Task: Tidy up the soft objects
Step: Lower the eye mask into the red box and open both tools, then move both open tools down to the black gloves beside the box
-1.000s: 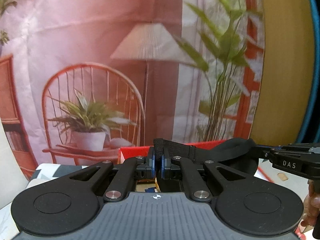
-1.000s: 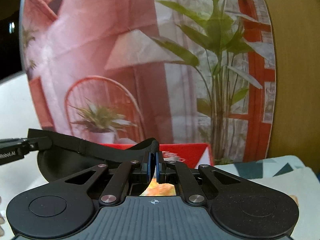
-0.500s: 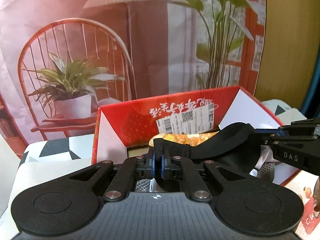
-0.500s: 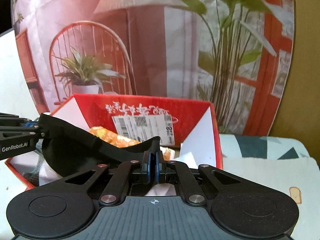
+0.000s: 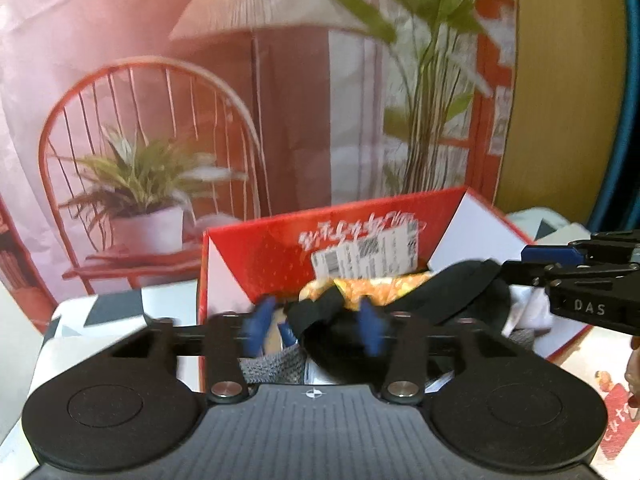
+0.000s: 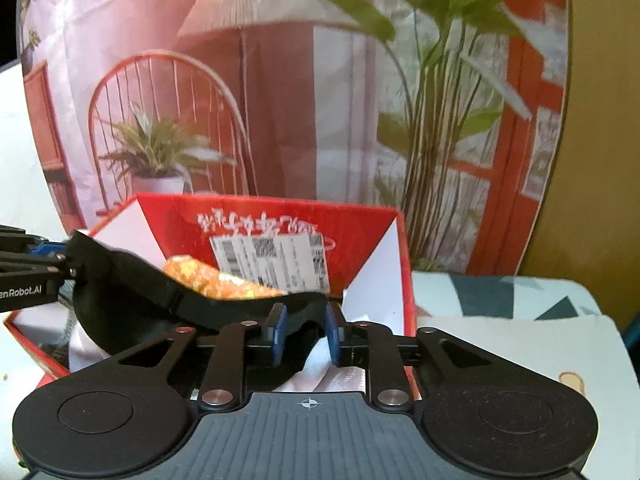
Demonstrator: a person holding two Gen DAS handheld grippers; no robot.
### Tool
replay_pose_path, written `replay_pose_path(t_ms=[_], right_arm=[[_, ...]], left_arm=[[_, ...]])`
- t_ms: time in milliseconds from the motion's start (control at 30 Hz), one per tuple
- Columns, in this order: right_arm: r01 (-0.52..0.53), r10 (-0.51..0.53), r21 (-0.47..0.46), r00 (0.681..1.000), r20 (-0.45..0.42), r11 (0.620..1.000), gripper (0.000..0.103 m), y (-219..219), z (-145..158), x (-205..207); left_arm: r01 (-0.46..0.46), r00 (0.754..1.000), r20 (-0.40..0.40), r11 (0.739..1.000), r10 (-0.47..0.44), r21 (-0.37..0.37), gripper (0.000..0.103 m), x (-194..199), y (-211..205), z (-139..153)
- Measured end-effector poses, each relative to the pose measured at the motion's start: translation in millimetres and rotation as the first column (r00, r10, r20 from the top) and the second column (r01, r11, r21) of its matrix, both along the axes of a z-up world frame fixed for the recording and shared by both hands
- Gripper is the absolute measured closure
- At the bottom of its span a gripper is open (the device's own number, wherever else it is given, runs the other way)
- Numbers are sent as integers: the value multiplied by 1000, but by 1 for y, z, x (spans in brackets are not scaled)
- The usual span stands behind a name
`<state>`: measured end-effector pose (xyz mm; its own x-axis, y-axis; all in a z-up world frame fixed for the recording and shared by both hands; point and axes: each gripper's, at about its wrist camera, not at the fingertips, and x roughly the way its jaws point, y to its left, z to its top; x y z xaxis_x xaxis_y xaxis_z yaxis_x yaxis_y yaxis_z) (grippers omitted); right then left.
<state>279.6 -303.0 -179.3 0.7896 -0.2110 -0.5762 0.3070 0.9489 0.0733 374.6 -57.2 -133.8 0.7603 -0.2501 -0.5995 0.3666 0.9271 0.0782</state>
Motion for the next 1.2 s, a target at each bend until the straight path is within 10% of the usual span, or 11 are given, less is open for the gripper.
replay_pose_path(t_ms=[233,367,1200], right_arm=[[-4,5,-9,995,95,1000,28,10,16,-29],[-3,3,-6,992,130,1000,0,16,21,-48],[18,-26,54,988,152,998,0,49,-28,-149]], left_arm=[[37,998,53,998,-34,-51,6,-31,13,20],[51,997,55,996,-46,-79,0,-50,23,25],[-130,990,-64,981,122,-146,0,-152,114,-37]])
